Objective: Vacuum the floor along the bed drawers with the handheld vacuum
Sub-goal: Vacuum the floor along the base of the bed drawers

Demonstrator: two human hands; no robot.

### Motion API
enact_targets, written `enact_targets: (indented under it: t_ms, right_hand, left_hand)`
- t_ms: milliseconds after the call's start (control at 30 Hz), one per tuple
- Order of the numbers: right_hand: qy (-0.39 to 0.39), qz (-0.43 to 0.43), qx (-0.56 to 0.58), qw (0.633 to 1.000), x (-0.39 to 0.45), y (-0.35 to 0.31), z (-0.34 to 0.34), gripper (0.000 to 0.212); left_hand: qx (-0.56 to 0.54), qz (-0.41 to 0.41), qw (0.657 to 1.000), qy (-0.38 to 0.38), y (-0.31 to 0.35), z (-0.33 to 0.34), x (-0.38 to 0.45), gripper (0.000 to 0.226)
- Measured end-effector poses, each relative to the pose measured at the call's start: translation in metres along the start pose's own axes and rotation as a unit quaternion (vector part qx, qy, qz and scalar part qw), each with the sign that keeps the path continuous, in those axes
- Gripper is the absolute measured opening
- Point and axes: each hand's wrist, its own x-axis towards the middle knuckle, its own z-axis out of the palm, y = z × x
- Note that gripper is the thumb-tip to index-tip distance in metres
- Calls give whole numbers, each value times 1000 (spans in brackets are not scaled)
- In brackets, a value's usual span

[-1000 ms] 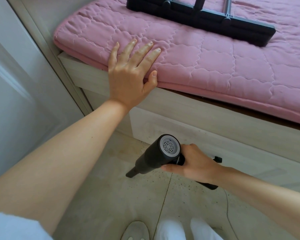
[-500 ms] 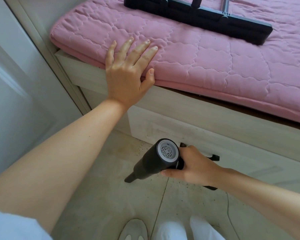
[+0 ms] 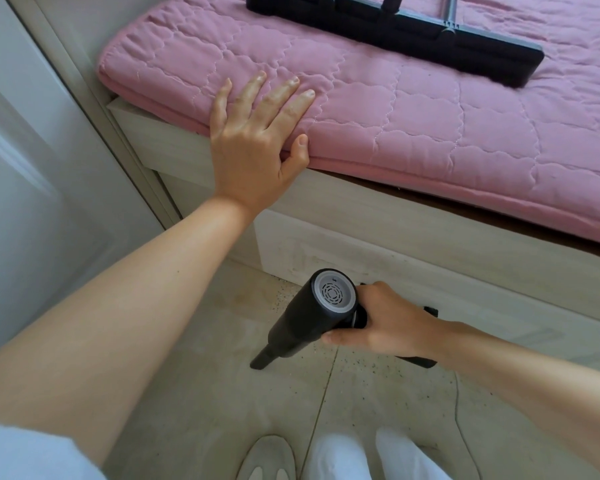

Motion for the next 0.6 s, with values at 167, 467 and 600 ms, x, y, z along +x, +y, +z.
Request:
enact_targets:
  t_ms: [167,467,600]
  right_hand:
    - [-34,9,-7,999,-3,2,-10,44]
    - [-7,12,-24,1000,-14,12,-18,48]
    - [-26,11,-23,999,-23,16,-20,43]
  left_hand:
    - [-6,-7,1000,-1,3,-1,1,43]
    - [-11,-32,999,-9,11,-10,8,42]
    - [-17,-42,999,-8,19,-13,10,40]
